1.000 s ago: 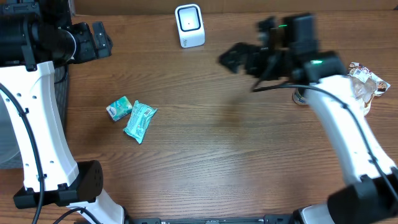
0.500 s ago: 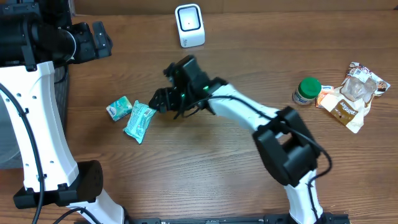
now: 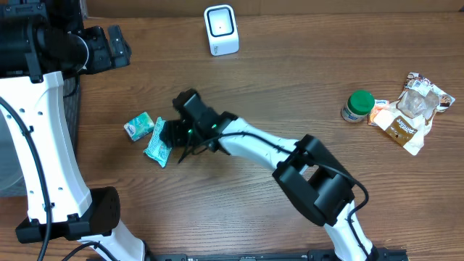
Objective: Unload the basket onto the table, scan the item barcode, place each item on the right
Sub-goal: 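Move the right gripper to the green Kleenex pack and grasp it, then lift the green pack and set it down flipped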
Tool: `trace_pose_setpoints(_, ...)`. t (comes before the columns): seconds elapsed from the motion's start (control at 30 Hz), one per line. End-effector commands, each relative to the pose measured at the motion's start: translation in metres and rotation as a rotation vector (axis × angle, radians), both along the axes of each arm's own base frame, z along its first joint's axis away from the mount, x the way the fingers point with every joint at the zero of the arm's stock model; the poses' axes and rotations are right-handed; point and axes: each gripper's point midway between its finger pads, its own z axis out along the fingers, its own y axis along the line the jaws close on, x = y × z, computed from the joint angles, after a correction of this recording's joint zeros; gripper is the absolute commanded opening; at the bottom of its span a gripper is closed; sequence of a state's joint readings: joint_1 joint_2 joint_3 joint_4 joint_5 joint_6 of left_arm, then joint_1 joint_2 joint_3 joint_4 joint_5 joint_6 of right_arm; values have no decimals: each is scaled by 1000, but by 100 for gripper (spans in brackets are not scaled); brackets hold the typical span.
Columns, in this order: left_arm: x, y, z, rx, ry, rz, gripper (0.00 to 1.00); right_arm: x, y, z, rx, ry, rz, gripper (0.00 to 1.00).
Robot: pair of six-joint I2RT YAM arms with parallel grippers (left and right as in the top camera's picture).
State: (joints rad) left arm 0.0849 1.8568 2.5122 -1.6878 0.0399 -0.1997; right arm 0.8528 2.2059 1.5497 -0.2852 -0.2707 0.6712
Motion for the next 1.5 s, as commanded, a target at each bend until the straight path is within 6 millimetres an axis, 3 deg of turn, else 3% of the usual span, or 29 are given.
trace_pose_setpoints(0.0,1,-1,1,15,-4,-18,100,-8,5,-18,-45,15,-57,59)
trace_pose_setpoints(0.13,1,-1,1,15,-4,-18,99,-16,10,-20,-66,-6,-66,59)
trace_pose_setpoints(0.43,1,-1,1,15,-4,-18,99,-26,1,-59,-167,53,-206,57)
trace_pose_setpoints(0.5,1,-1,1,15,-4,-18,99,-31,2,-66,-172,69,-192,52)
trace_pose_setpoints(0.57,1,-1,1,15,-4,-18,100,-34,3,-69,-177,74,-186,37)
trace_pose_setpoints(0.73,1,-1,1,15,-4,-18,99,-38,-1,-72,-199,84,-184,12)
trace_pose_setpoints(0.8,1,-1,1,15,-4,-18,100,-37,-11,-76,-231,98,-189,5)
trace_pose_setpoints(0.9,1,-1,1,15,-4,-18,99,-34,-36,-80,-311,134,-196,4)
trace_pose_setpoints(1.0,1,-1,1,15,-4,-18,100,-27,-62,-66,-384,126,-115,4)
trace_pose_setpoints(1.13,1,-1,1,15,-4,-18,100,-20,-95,-36,-470,46,123,4)
trace_pose_setpoints(1.23,1,-1,1,15,-4,-18,100,-20,-121,-18,-540,-63,403,4)
trace_pose_setpoints(1.37,1,-1,1,15,-4,-18,100,-24,-159,-10,-662,-134,682,24)
trace_pose_setpoints(1.4,1,-1,1,15,-4,-18,100,-19,-168,-10,-707,-144,688,33)
trace_pose_setpoints(1.47,1,-1,1,15,-4,-18,100,-6,-183,-7,-790,-174,653,38)
